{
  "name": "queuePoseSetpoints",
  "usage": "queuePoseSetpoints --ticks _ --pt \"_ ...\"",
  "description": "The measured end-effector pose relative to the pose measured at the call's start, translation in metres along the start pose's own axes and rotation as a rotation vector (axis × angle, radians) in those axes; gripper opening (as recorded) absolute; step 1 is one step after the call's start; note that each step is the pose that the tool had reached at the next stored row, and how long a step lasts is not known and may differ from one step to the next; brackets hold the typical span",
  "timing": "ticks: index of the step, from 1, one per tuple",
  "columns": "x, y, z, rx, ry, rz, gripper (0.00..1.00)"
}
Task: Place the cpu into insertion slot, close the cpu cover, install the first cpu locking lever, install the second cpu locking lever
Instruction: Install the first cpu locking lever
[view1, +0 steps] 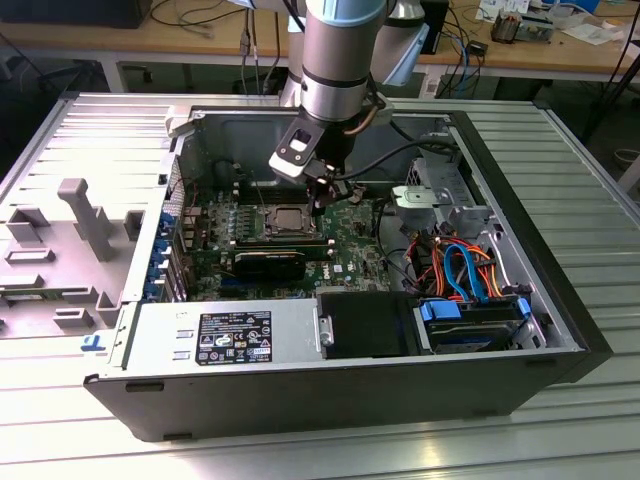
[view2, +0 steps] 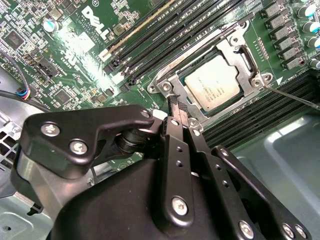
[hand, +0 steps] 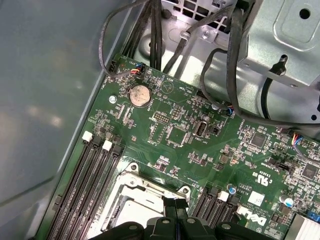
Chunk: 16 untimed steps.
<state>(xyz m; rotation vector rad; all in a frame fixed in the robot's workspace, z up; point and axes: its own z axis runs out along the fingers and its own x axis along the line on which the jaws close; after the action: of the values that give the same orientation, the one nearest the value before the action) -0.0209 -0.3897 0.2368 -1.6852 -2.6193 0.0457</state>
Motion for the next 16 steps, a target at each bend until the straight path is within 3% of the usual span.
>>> queuePoseSetpoints --ticks 16 --pt "0.0000 0.0000 0.0000 0.0003 -0.0012 -0.031 0.11"
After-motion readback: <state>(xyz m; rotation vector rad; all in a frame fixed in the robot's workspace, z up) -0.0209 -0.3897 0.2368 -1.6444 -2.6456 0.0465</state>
